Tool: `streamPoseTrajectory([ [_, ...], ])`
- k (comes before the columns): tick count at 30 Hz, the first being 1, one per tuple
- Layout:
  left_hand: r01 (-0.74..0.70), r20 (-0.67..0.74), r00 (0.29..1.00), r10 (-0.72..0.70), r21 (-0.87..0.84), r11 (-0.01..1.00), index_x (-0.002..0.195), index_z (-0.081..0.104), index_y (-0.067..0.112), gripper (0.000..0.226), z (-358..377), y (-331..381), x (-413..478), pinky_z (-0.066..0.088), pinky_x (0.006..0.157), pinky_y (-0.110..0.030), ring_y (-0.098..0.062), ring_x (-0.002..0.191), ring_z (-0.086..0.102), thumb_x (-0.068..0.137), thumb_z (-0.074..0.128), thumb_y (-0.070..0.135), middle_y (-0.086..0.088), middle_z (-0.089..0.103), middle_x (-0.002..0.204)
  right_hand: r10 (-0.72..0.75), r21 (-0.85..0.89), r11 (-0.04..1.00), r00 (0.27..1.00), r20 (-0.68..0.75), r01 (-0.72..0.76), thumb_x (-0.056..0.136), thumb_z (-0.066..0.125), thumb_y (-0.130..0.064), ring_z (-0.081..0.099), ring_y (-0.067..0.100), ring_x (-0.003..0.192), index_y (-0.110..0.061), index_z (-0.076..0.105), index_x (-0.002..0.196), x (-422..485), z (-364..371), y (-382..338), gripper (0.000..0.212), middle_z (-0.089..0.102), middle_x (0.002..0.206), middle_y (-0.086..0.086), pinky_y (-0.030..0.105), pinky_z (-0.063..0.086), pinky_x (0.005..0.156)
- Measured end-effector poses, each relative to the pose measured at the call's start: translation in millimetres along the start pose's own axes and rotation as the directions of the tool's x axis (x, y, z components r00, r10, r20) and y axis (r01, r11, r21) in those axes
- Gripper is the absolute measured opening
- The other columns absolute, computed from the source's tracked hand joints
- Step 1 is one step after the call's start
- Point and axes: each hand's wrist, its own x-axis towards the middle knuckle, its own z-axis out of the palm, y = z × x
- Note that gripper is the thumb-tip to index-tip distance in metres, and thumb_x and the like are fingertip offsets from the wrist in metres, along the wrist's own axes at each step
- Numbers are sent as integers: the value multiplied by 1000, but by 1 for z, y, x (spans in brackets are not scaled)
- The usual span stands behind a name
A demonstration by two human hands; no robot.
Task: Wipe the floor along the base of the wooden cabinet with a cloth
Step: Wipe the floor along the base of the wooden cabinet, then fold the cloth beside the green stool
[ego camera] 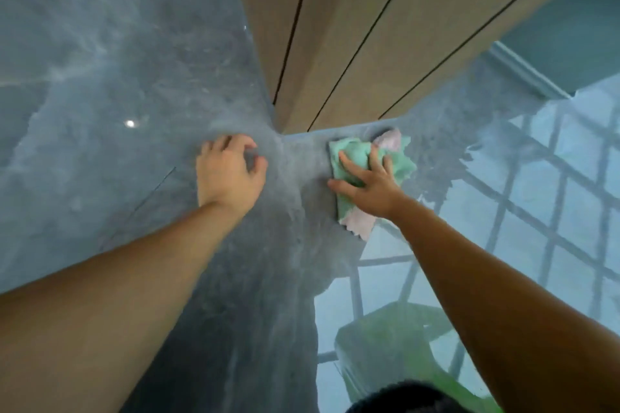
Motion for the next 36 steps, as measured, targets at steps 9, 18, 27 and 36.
streamPoseTrajectory([
  [9, 179, 212, 965, -157, -86, 980, 137, 41, 14, 72, 83, 88, -73, 44, 100, -46, -36, 127, 50, 77, 73, 39, -15, 44, 140, 387, 877, 464, 919, -74, -125, 88, 66, -16, 63, 19, 83, -20, 60, 129, -52, 2, 41, 42, 66, 100, 4, 35, 53, 78],
  [18, 216, 198, 938, -286, 313, 925, 106, 60, 32, 31, 65, 76, -48, 42, 97, -43, -39, 122, 46, 76, 66, 32, -12, 50, 130, 114, 815, 515, 963, 243, -267, 92, 61, -20, 48, 16, 50, -16, 62, 85, -90, 48, 15, 8, 54, 67, 7, 26, 41, 49],
  [27, 609, 934, 348, 80, -290, 739, 108, 69, 19, 35, 57, 205, -95, 59, 75, -38, -22, 76, 73, 75, 68, 12, -8, 75, 92, 425, 764, 624, 892, -156, -164, 78, 73, -19, 55, 23, 78, -20, 43, 64, -180, -64, 64, 33, 59, 79, 5, 37, 52, 74],
  [36, 747, 896, -247, 368, -65, 662, 148, 33, -8, 53, 3, 280, -137, 18, 121, -51, -45, 141, 38, 101, 20, 11, -35, 37, 151, 372, 660, 743, 752, -544, 110, 75, 69, -5, 44, 24, 61, -16, 46, 84, -330, -129, 57, 27, 49, 64, -4, 23, 32, 48],
])
